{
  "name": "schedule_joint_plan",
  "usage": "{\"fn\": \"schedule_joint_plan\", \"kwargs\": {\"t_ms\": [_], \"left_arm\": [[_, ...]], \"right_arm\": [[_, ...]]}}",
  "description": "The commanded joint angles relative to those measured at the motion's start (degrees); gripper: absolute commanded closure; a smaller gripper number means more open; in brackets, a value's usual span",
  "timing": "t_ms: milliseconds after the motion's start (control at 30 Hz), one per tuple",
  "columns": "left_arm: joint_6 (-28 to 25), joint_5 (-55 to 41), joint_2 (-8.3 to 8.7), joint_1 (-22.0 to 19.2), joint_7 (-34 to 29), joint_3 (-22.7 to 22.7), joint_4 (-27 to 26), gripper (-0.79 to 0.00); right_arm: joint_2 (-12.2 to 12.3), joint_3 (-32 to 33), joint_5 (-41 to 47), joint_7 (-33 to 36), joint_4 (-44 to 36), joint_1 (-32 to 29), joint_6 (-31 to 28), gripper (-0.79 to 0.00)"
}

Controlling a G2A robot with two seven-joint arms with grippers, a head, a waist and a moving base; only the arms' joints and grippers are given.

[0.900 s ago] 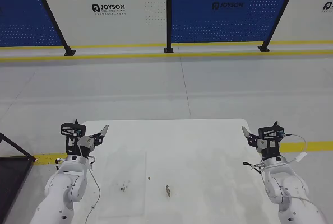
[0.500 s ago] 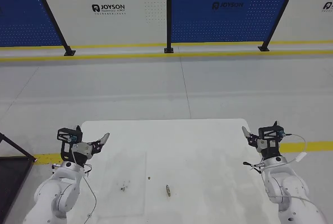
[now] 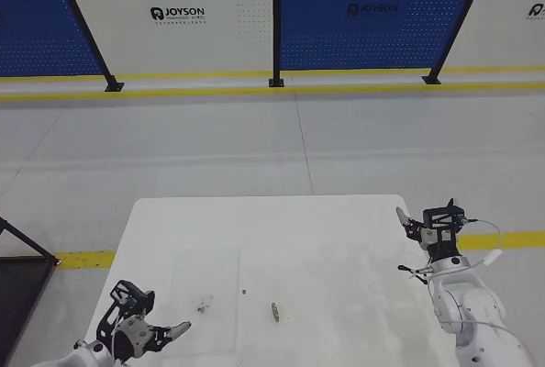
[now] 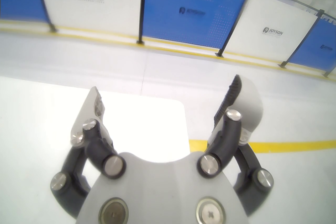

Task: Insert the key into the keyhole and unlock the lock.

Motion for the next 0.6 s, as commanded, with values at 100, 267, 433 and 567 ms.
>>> {"fn": "schedule_joint_plan", "kwargs": {"t_ms": [100, 267, 433, 567], "left_arm": [[5.3, 7.0, -0.21, -0.7, -1.8, 5.5, 0.4, -0.785], [11.6, 11.2, -0.55, -3.4, -2.8, 11.2, 2.4, -0.733], [17.2, 14.8, -0.89, -7.5, -4.0, 16.3, 5.4, -0.613], [19.1, 18.1, -1.04, -9.8, -3.5, 19.4, 6.9, -0.576]], "right_arm": [[0.0, 0.0, 0.0, 0.0, 0.0, 0.0, 0.0, -0.785], [0.0, 0.0, 0.0, 0.0, 0.0, 0.0, 0.0, -0.785], [0.0, 0.0, 0.0, 0.0, 0.0, 0.0, 0.0, -0.785], [0.0, 0.0, 0.0, 0.0, 0.0, 0.0, 0.0, -0.785]]}}
